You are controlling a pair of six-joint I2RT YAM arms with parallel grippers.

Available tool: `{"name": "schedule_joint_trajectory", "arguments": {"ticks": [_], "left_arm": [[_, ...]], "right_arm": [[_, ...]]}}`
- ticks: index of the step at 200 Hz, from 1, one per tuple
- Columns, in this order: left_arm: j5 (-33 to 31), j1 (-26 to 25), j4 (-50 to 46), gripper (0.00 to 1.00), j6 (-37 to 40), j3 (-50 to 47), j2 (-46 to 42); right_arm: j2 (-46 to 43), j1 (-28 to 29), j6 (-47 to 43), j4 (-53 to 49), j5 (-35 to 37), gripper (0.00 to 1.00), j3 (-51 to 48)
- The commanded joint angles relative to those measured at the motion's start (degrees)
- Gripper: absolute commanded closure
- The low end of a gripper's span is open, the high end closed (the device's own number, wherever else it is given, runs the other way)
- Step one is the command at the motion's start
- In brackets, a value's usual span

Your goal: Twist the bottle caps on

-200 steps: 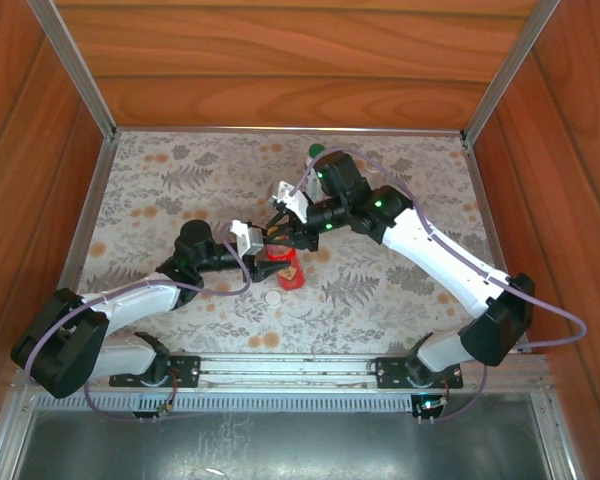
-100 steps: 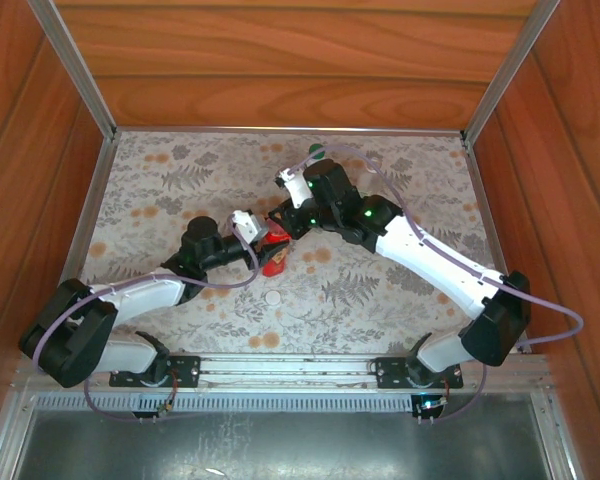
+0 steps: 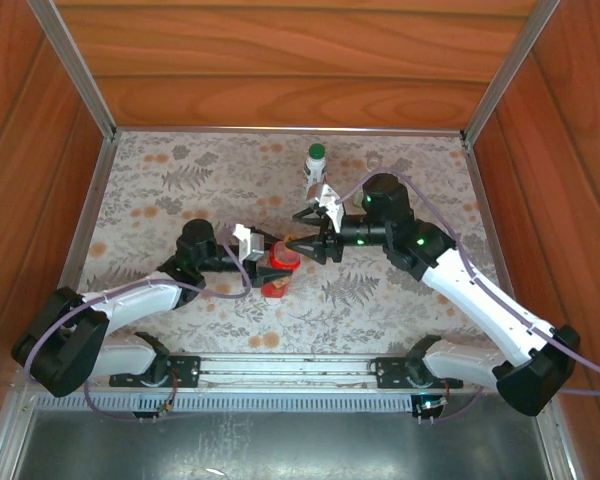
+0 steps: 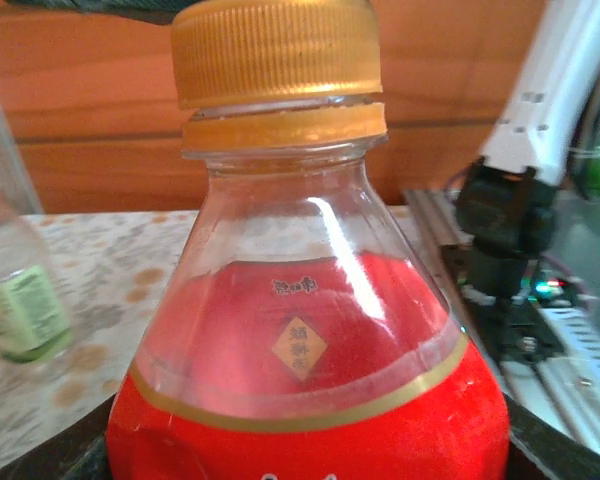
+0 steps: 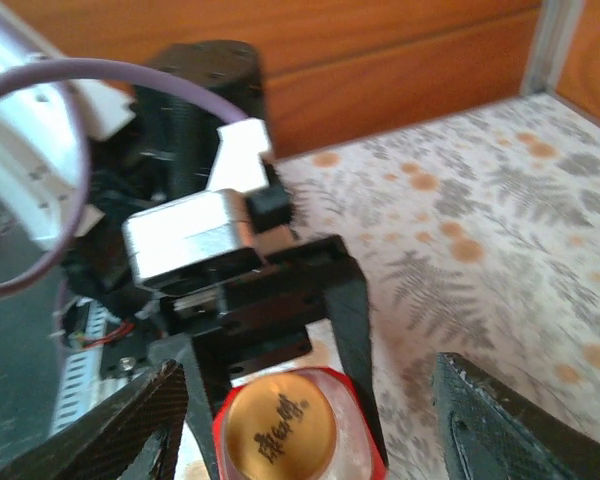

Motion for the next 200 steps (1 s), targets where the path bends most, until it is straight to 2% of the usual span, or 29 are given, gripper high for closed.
{"name": "schedule_joint_trajectory", "arguments": {"ticks": [1,43,96,113,126,142,167,183,200], "left_arm": [[9.1,-0.3,1.5,0.38,-2.2,1.1,-1.0],[8.1,-0.4,1.5,0.38,-1.9,1.4,-2.1],[6.8,-0.4,1.5,0.38,-1.9,1.3,-2.1],[3.6,-0.4,1.4,0.38,-1.1,1.1,-1.5],[-3.1,-0.4,1.4,0.38,0.5,1.2,-0.8],[-13.3,-0.6,1.4,0.38,1.1,2.4,0.0],[-26.4,-1.8,1.6,0.38,2.5,5.2,2.0],[-32.6,-2.7,1.5,0.38,2.0,7.1,3.7],[-38.1,-3.9,1.6,0.38,2.6,7.9,4.6]], "right_arm": [[1.1,-0.2,-3.7,0.7,-10.3,0.31,-0.1],[4.1,-0.2,-6.0,-0.8,-14.7,0.36,1.8],[4.5,-0.3,-5.5,-0.3,-13.3,0.68,1.2],[4.1,-0.3,-3.1,1.5,-11.6,0.73,0.4],[4.0,-0.1,0.1,3.0,-8.7,0.79,-0.2],[4.2,0.1,6.4,5.6,-1.8,0.79,-0.7],[5.0,2.2,20.4,10.0,22.9,0.79,-2.1],[7.0,4.6,29.8,5.3,39.2,0.81,-0.9],[8.8,8.3,32.8,2.5,54.8,0.79,-0.7]]}}
